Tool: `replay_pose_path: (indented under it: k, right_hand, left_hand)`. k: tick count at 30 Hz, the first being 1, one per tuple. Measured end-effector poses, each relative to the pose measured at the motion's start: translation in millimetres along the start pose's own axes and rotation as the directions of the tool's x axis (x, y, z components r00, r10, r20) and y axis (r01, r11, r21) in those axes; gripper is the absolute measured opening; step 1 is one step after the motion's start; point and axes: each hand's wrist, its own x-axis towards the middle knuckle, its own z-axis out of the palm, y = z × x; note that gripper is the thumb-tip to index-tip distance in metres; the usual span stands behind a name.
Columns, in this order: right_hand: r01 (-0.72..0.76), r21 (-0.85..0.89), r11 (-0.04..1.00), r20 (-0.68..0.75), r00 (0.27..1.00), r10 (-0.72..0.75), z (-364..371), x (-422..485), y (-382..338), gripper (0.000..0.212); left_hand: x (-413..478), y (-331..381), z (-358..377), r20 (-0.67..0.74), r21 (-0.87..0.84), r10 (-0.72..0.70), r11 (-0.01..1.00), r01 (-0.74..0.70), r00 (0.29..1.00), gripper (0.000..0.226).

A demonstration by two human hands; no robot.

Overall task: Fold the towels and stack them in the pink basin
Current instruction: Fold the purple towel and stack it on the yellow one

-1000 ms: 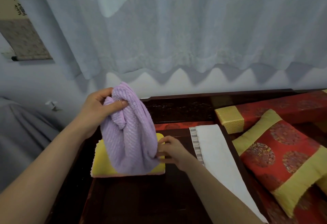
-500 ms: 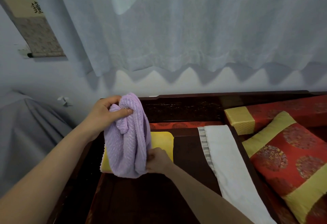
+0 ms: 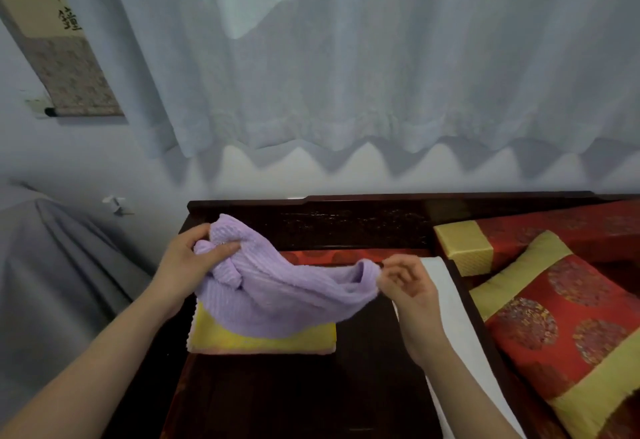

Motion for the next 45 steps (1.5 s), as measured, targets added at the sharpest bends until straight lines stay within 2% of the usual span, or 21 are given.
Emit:
replay_pose_path:
  k: [2, 3, 4, 5, 6, 8, 10, 13, 16, 19, 21, 25, 27, 28, 30, 31, 34, 38, 41, 45]
  right_hand:
    - [-0.044, -0.365, 0.930, 0.082, 0.994, 0.079, -12, -3, 22, 0.025]
    - [-0.074, -0.550, 0.832, 0.129, 0.977, 0.172, -16, -5, 34, 0.026]
    - [-0.108, -0.676, 0.729, 0.147, 0.950, 0.277, -17, -7, 42, 0.027]
    - [-0.140, -0.729, 0.670, 0.140, 0.928, 0.345, -16, -7, 45, 0.026]
    - [-0.164, -0.728, 0.666, 0.127, 0.922, 0.366, -13, -6, 43, 0.024]
    - [-0.155, -0.602, 0.783, 0.152, 0.941, 0.302, 0, 0, 26, 0.024]
    - [-0.079, -0.447, 0.891, 0.210, 0.959, 0.191, 23, 7, 2, 0.033]
    - [0.050, -0.279, 0.959, 0.254, 0.967, 0.024, 52, 14, -27, 0.041]
    - [0.113, -0.204, 0.972, 0.218, 0.974, -0.068, 63, 18, -37, 0.033]
    - [0.211, -0.290, 0.933, 0.220, 0.964, -0.149, 67, 20, -34, 0.017]
    - [0.252, -0.319, 0.914, 0.195, 0.961, -0.197, 64, 27, -32, 0.011]
    - [0.197, -0.392, 0.899, -0.019, 0.975, -0.222, 23, 68, -36, 0.024]
    - [0.161, -0.493, 0.855, -0.104, 0.965, -0.242, -9, 92, -42, 0.031]
    - [0.156, -0.529, 0.834, -0.115, 0.961, -0.252, -24, 102, -45, 0.029]
    - [0.182, -0.577, 0.797, -0.076, 0.959, -0.274, -42, 115, -51, 0.019]
    - [0.201, -0.605, 0.770, -0.048, 0.956, -0.288, -47, 120, -53, 0.016]
    - [0.228, -0.626, 0.746, -0.048, 0.943, -0.328, -49, 130, -59, 0.020]
    - [0.315, -0.473, 0.823, -0.063, 0.919, -0.389, -52, 128, -80, 0.017]
    - [0.325, -0.313, 0.893, 0.028, 0.942, -0.333, -58, 115, -97, 0.011]
    - [0.229, -0.218, 0.949, 0.249, 0.953, -0.173, -81, 78, -105, 0.013]
  left_hand:
    - [-2, -1, 8, -0.031, 0.002, 0.042, 0.999, -0.042, 0.999, 0.009]
    - [-3, -1, 10, -0.022, 0.008, 0.059, 0.998, -0.059, 0.998, 0.009]
    - [-4, -1, 14, 0.007, 0.026, 0.075, 0.997, -0.075, 0.997, 0.010]
    - [-5, 0, 20, 0.043, 0.053, 0.091, 0.994, -0.093, 0.995, 0.011]
    - [-7, 1, 26, 0.079, 0.080, 0.108, 0.990, -0.115, 0.991, 0.013]
    - [-9, 2, 39, 0.153, 0.142, 0.146, 0.975, -0.168, 0.977, 0.017]
    - [-11, 6, 51, 0.207, 0.168, 0.196, 0.958, -0.232, 0.959, 0.018]
    - [-14, 17, 65, 0.253, 0.152, 0.243, 0.946, -0.287, 0.936, 0.018]
    - [-13, 21, 71, 0.244, 0.124, 0.284, 0.939, -0.321, 0.927, 0.015]
    - [-11, 20, 70, 0.236, 0.129, 0.294, 0.935, -0.330, 0.926, 0.015]
    - [-8, 22, 65, 0.250, 0.120, 0.256, 0.949, -0.293, 0.934, 0.027]
    - [12, 25, 26, 0.216, 0.121, 0.116, 0.982, -0.145, 0.969, 0.067]
    - [23, 23, -2, 0.245, 0.077, 0.065, 0.993, -0.087, 0.967, 0.065]
    - [26, 22, -13, 0.257, 0.068, 0.057, 0.995, -0.077, 0.965, 0.054]
    - [35, 21, -24, 0.243, 0.107, 0.069, 0.989, -0.097, 0.968, 0.028]
    - [40, 21, -25, 0.214, 0.137, 0.086, 0.984, -0.117, 0.973, 0.023]
    - [51, 24, -22, 0.137, 0.086, 0.078, 0.992, -0.091, 0.988, 0.033]
    - [48, 43, -21, 0.082, -0.181, 0.030, 0.983, -0.015, 0.996, 0.022]
    - [37, 56, -28, 0.137, -0.258, 0.065, 0.966, -0.027, 0.988, 0.015]
    - [1, 59, -35, 0.295, -0.245, 0.033, 0.969, 0.043, 0.955, 0.045]
